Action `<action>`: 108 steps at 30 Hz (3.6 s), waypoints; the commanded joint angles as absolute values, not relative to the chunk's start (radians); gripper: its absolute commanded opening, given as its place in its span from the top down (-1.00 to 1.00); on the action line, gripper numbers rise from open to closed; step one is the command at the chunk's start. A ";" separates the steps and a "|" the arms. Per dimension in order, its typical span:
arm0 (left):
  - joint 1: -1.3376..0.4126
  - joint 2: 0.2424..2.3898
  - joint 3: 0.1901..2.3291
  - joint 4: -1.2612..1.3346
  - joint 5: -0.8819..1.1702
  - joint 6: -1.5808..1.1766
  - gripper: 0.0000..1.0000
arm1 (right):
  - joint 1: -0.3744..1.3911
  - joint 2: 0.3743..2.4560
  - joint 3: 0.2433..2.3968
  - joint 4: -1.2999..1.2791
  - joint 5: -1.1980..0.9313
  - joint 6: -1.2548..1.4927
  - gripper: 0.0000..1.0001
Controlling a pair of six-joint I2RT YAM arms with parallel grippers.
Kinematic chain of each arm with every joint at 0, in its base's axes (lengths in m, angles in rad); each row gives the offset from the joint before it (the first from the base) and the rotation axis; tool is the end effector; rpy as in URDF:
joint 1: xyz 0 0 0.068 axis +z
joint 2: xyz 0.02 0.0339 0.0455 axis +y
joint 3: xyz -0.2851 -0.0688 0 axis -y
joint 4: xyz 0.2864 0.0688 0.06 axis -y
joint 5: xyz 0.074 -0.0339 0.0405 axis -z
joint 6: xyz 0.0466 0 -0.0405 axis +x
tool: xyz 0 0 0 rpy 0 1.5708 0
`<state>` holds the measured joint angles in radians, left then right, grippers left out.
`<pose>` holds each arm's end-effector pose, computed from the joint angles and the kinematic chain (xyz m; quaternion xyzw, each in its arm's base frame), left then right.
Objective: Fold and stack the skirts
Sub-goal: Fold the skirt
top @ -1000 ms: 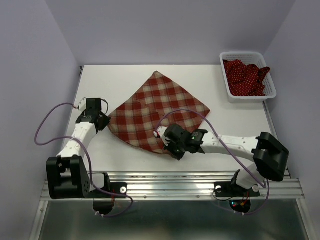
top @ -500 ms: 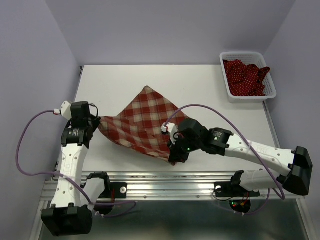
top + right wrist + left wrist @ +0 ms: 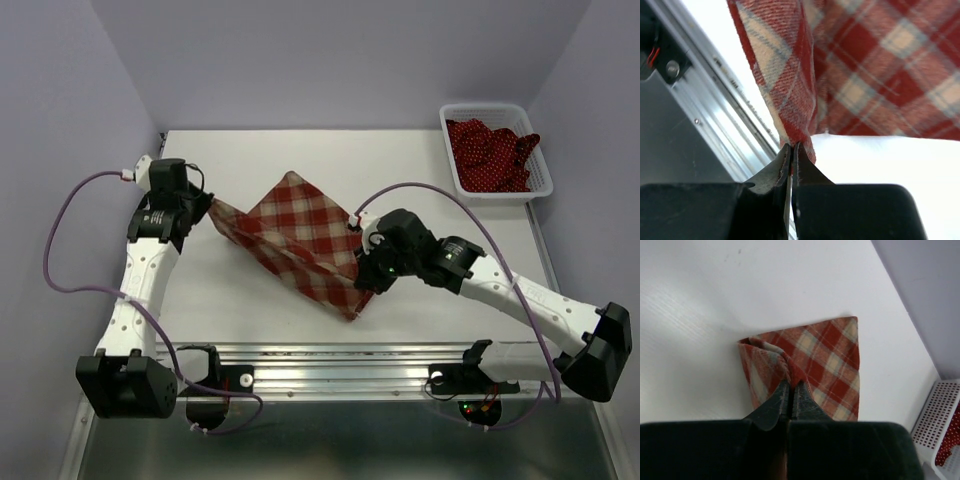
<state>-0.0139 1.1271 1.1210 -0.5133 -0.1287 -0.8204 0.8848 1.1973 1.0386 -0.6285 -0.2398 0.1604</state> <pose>0.2888 0.0020 0.3696 -0.3684 0.7813 -0.1520 0.4804 0.1767 0.2333 0.3084 -0.3678 0.8419 0.2850 0.2733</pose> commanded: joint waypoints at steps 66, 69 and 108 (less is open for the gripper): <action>-0.290 2.393 2.167 -0.141 -0.144 -0.667 1.00 | 0.407 1.789 1.166 -0.359 -0.146 0.117 0.99; -0.291 2.411 2.174 -0.121 -0.137 -0.673 0.98 | 0.397 1.798 1.187 -0.359 -0.141 0.117 0.99; -0.273 1.996 1.717 -0.121 -0.244 -0.483 -0.97 | 0.494 1.657 1.172 -0.330 -0.318 0.192 -1.00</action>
